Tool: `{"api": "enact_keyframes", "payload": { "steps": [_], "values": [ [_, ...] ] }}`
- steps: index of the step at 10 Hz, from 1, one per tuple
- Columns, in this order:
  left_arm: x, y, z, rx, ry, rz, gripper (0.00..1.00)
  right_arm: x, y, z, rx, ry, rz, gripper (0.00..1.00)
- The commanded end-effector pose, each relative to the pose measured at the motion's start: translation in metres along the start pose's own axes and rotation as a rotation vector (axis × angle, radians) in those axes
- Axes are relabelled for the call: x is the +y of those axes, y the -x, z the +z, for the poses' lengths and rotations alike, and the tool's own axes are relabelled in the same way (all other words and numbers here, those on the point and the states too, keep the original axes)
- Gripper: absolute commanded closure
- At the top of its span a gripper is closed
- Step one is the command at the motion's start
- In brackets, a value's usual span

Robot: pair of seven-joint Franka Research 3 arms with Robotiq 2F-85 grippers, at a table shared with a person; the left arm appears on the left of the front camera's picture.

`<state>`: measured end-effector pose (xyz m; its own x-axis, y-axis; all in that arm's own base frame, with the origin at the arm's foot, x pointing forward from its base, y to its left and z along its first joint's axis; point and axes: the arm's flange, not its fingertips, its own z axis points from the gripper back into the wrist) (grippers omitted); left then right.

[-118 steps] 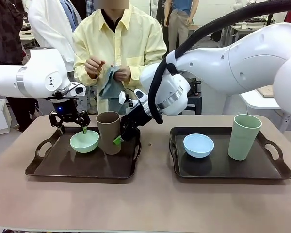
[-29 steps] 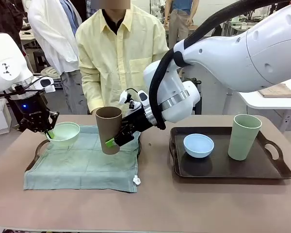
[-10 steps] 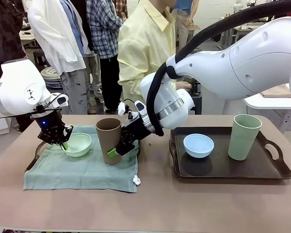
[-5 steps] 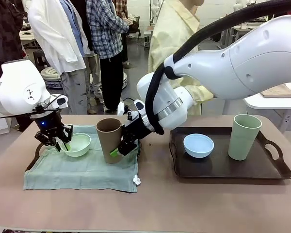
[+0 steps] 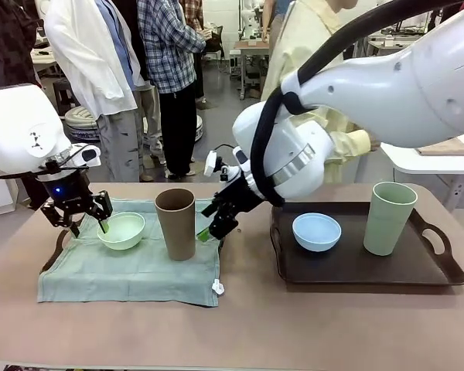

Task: Set up a tray with a mat and arrange the tableware.
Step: Place the Picnic Bowl and Reusable plastic cup back onto the Handle tray in front of the human's position.

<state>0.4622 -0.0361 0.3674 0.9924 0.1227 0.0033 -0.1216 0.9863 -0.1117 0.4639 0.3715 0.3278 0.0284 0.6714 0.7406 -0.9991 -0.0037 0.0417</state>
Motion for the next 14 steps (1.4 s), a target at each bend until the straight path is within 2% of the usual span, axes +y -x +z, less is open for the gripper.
{"api": "enact_keyframes", "payload": {
  "steps": [1, 2, 4, 6, 7, 10, 12, 13, 14],
  "values": [
    [-0.002, 0.013, 0.027, -0.02, -0.059, -0.034, 0.04, 0.017, 0.002, 0.034, 0.097, 0.063, -0.152, 0.0],
    [-0.007, 0.018, 0.044, -0.057, -0.085, -0.076, 0.0, 0.022, -0.007, 0.049, 0.133, 0.11, -0.274, 0.0],
    [-0.023, 0.033, 0.088, -0.129, -0.123, -0.145, 0.0, 0.037, -0.037, 0.088, 0.249, 0.156, -0.485, 0.0],
    [-0.044, 0.038, 0.118, -0.161, -0.152, -0.189, 0.0, 0.054, -0.065, 0.126, 0.296, 0.218, -0.764, 0.0],
    [-0.054, 0.038, 0.129, -0.155, -0.151, -0.201, 0.0, 0.065, -0.081, 0.143, 0.304, 0.239, -0.857, 0.0],
    [-0.082, 0.034, 0.156, -0.165, -0.143, -0.227, 0.0, 0.097, -0.136, 0.188, 0.387, 0.394, -1.018, 0.0],
    [-0.1, 0.032, 0.166, -0.155, -0.143, -0.234, 0.0, 0.115, -0.167, 0.208, 0.506, 0.472, -1.133, 0.0],
    [-0.11, 0.026, 0.169, -0.15, -0.13, -0.231, 0.0, 0.12, -0.177, 0.216, 0.535, 0.505, -1.173, 0.0],
    [-0.113, 0.026, 0.173, -0.153, -0.126, -0.212, 0.0, 0.116, -0.176, 0.216, 0.515, 0.476, -1.147, 0.0]
  ]
}}
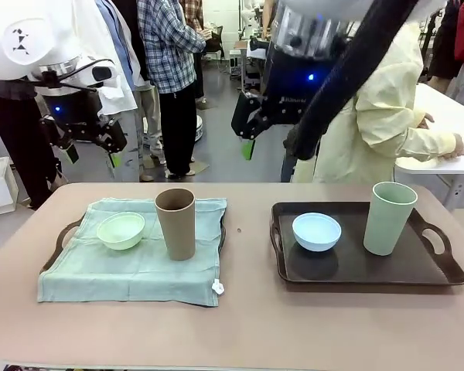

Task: Set up a tray with a mat and arrange the tableware.
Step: Place the Picnic Bowl and Reusable plastic cup back onto the Handle tray in front of the human's position.

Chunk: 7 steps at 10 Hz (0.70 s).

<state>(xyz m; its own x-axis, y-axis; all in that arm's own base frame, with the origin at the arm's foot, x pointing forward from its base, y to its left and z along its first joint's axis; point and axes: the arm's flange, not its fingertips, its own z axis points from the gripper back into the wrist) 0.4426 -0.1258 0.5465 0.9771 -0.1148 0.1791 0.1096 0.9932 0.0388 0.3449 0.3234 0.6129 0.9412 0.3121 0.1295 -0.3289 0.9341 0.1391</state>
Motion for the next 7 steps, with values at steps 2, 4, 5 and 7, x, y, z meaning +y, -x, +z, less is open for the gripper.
{"api": "enact_keyframes", "payload": {
  "steps": [2, 4, 5, 7],
  "values": [
    [0.0055, 0.0052, -0.0023, -0.001, -0.002, -0.008, 0.0, -0.0025, 0.0018, -0.0059, -0.029, -0.008, 0.014, 0.0],
    [0.0055, 0.0052, -0.0023, -0.001, -0.002, -0.008, 0.0, -0.0025, 0.0018, -0.0059, -0.029, -0.008, 0.014, 0.0],
    [0.0055, 0.0052, -0.0023, -0.001, -0.002, -0.008, 0.0, -0.0025, 0.0018, -0.0059, -0.029, -0.008, 0.014, 0.0],
    [0.0055, 0.0052, -0.0023, -0.001, -0.002, -0.008, 0.0, -0.0025, 0.0018, -0.0059, -0.029, -0.008, 0.014, 0.0]
  ]
}}
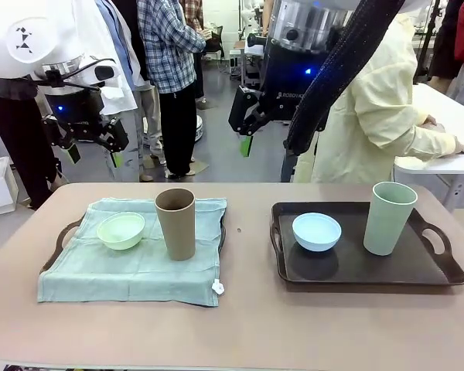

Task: Set up a tray with a mat and arrange the tableware.
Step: Place the Picnic Bowl and Reusable plastic cup back onto the Handle tray in front of the human's position, then pick up the Picnic Bowl and Reusable plastic cup from the Handle tray in front of the human's position and hold them in the air.

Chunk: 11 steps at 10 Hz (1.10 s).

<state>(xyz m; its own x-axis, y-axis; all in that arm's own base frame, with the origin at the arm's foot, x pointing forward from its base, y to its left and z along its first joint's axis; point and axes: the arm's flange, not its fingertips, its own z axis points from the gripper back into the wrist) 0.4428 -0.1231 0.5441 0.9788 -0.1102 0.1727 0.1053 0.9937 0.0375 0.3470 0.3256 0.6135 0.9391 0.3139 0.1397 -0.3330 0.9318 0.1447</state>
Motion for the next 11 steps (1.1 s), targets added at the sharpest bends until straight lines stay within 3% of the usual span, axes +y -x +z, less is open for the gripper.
{"api": "enact_keyframes", "payload": {
  "steps": [1, 11],
  "values": [
    [0.0029, 0.0047, 0.0001, -0.008, -0.003, -0.013, 0.0, -0.004, 0.0046, -0.0059, -0.019, -0.002, 0.01, 0.0],
    [0.0029, 0.0047, 0.0001, -0.008, -0.003, -0.013, 0.0, -0.0002, 0.0, -0.0006, -0.001, 0.0, 0.0, 0.0]
  ]
}}
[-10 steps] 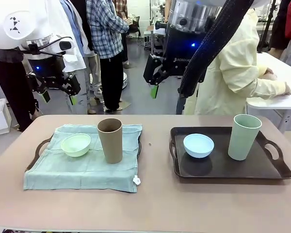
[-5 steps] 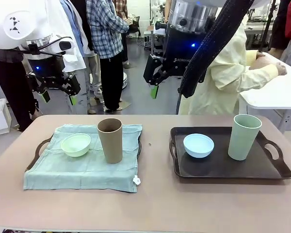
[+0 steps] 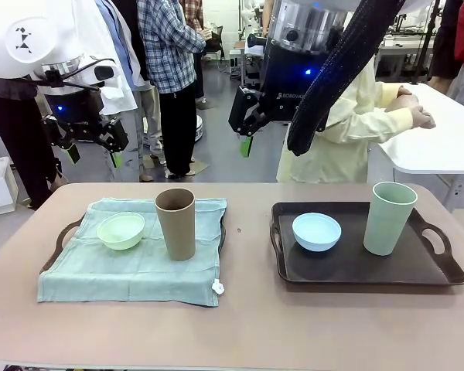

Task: Set up a tray with a mat and arrange the tableware.
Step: Pick up the Picnic Bowl and Reusable plastic cup from the Handle tray in front of the human's position and hold them in the air.

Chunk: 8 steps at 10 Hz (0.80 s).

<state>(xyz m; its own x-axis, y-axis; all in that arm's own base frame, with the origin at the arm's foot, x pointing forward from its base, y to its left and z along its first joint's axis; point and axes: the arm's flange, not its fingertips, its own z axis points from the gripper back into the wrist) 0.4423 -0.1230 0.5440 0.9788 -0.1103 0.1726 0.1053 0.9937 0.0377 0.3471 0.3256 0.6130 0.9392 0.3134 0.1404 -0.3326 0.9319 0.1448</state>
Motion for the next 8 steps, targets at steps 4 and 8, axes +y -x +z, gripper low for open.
{"api": "enact_keyframes", "payload": {
  "steps": [4, 8],
  "values": [
    [0.015, 0.009, -0.006, 0.031, 0.095, 0.067, 0.0, -0.109, 0.041, 0.004, 0.058, 0.243, -0.247, 0.0],
    [0.066, -0.009, -0.012, 0.057, 0.326, 0.108, 0.0, -0.253, 0.124, 0.066, -0.097, -0.057, -0.499, 0.0]
  ]
}}
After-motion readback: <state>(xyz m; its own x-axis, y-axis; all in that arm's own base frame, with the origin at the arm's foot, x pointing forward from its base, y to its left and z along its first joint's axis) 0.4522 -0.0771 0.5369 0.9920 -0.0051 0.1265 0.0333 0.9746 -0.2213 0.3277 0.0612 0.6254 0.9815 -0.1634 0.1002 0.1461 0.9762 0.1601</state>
